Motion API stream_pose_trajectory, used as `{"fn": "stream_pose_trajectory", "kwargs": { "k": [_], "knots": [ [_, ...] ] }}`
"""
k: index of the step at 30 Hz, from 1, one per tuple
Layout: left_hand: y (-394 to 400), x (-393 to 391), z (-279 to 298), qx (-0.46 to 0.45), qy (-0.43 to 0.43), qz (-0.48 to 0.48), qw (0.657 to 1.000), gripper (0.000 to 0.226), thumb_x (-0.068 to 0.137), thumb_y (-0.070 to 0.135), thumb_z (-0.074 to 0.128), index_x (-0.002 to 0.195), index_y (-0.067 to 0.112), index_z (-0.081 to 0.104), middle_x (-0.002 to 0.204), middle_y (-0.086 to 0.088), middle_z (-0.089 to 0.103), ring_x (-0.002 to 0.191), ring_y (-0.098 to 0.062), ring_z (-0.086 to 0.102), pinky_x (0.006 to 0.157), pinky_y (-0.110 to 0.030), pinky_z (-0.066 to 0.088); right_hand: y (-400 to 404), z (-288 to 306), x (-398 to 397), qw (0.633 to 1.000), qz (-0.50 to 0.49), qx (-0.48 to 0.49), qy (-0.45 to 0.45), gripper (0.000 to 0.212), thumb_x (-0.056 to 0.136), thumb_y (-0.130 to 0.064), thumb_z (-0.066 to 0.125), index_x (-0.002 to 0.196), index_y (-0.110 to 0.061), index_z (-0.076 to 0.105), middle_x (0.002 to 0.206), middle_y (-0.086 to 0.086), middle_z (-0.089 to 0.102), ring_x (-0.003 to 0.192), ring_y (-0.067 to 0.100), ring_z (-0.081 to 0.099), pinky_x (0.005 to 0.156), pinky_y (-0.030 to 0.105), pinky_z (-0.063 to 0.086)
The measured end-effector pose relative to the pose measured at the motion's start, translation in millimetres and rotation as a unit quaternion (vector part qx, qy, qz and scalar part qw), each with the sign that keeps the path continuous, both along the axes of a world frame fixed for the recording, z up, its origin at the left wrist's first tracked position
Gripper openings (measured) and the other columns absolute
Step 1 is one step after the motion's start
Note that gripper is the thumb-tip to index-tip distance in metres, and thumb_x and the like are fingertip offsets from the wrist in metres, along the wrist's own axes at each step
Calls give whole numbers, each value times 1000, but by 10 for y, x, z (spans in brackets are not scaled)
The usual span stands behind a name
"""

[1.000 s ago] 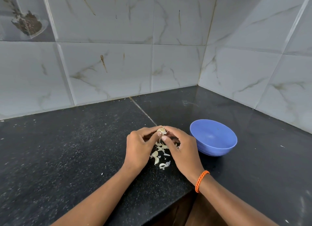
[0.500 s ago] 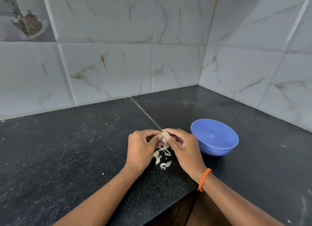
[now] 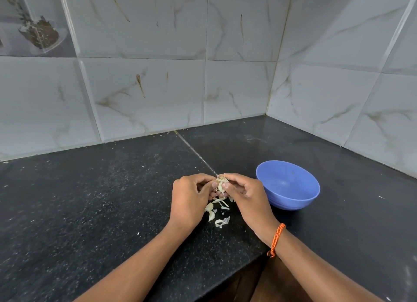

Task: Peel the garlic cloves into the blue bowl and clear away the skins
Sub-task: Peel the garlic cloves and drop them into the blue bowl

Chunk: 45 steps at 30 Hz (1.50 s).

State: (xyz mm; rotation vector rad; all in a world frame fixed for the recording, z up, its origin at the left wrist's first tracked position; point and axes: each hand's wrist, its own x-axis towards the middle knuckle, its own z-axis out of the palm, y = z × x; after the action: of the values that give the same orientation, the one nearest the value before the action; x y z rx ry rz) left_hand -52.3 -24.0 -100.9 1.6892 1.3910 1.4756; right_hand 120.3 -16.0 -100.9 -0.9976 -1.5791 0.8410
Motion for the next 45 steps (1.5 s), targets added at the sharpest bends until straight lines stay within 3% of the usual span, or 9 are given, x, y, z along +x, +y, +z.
{"fn": "stream_pose_trajectory", "kwargs": {
  "k": [6, 13, 18, 21, 26, 31, 39, 42, 45],
  "knots": [
    [-2, -2, 0, 15, 11, -6, 1000, 14, 100, 11, 77, 100, 21, 86, 81, 13, 81, 74, -6, 77, 76, -32, 66, -4, 0, -4, 999, 25, -24, 26, 23, 104, -3, 64, 123, -8, 75, 109, 4, 81, 101, 22, 79, 87, 36, 65],
    [-15, -11, 8, 8, -64, -67, 996, 29, 88, 15, 90, 114, 28, 83, 95, 5, 80, 84, -16, 77, 81, -33, 65, -84, 86, -26, 994, 41, -39, 98, 18, 104, 0, 62, 122, -3, 60, 99, 14, 81, 97, 28, 80, 79, 33, 66],
    [-17, -28, 12, 17, -32, -82, 996, 38, 83, 11, 94, 116, 27, 83, 101, 6, 81, 87, -16, 79, 82, -36, 67, -65, 64, -24, 994, 45, -51, 83, 10, 106, -1, 59, 116, -1, 57, 102, 15, 80, 96, 29, 80, 78, 40, 67],
    [-14, -44, 3, 17, -11, -96, 995, 43, 84, 6, 92, 118, 31, 83, 104, 6, 79, 88, -18, 79, 81, -38, 67, -75, 79, -15, 994, 40, -59, 77, 8, 107, -3, 57, 115, -1, 59, 100, 14, 81, 92, 28, 81, 72, 35, 66],
    [-10, -49, 3, 12, -7, -69, 998, 34, 87, 13, 91, 110, 36, 83, 99, 6, 78, 71, -21, 74, 71, -44, 66, -93, 98, -35, 998, 28, -46, 39, 10, 111, -11, 53, 120, -11, 57, 88, 15, 79, 72, 32, 79, 66, 41, 67],
    [-6, -39, 12, 10, -8, -34, 999, 25, 87, 17, 91, 103, 32, 81, 97, 10, 76, 72, -17, 75, 72, -44, 65, -92, 84, -34, 998, 22, -30, 43, 16, 112, -13, 51, 114, -10, 67, 88, 14, 76, 77, 31, 78, 68, 47, 66],
    [-32, -56, 56, 13, -23, -27, 999, 30, 84, 35, 94, 105, 31, 74, 92, 9, 77, 71, -15, 77, 71, -40, 66, -75, 48, -10, 999, 21, -15, 26, 19, 101, -8, 70, 119, -15, 74, 97, 3, 80, 88, 21, 78, 75, 33, 66],
    [-39, -59, 57, 21, -22, -45, 999, 33, 87, 33, 92, 112, 35, 72, 92, 7, 75, 72, -15, 76, 70, -34, 64, -79, 49, -1, 999, 17, -21, 37, 19, 101, -7, 70, 118, -15, 75, 95, 3, 81, 87, 21, 78, 75, 30, 64],
    [-36, -57, 54, 15, -38, -51, 998, 23, 87, 24, 92, 104, 31, 79, 94, 7, 78, 76, -15, 77, 70, -30, 62, -54, 39, 5, 999, 20, -19, 45, 18, 102, -8, 68, 118, -13, 75, 102, 4, 79, 93, 22, 78, 79, 31, 65]
  ]
}}
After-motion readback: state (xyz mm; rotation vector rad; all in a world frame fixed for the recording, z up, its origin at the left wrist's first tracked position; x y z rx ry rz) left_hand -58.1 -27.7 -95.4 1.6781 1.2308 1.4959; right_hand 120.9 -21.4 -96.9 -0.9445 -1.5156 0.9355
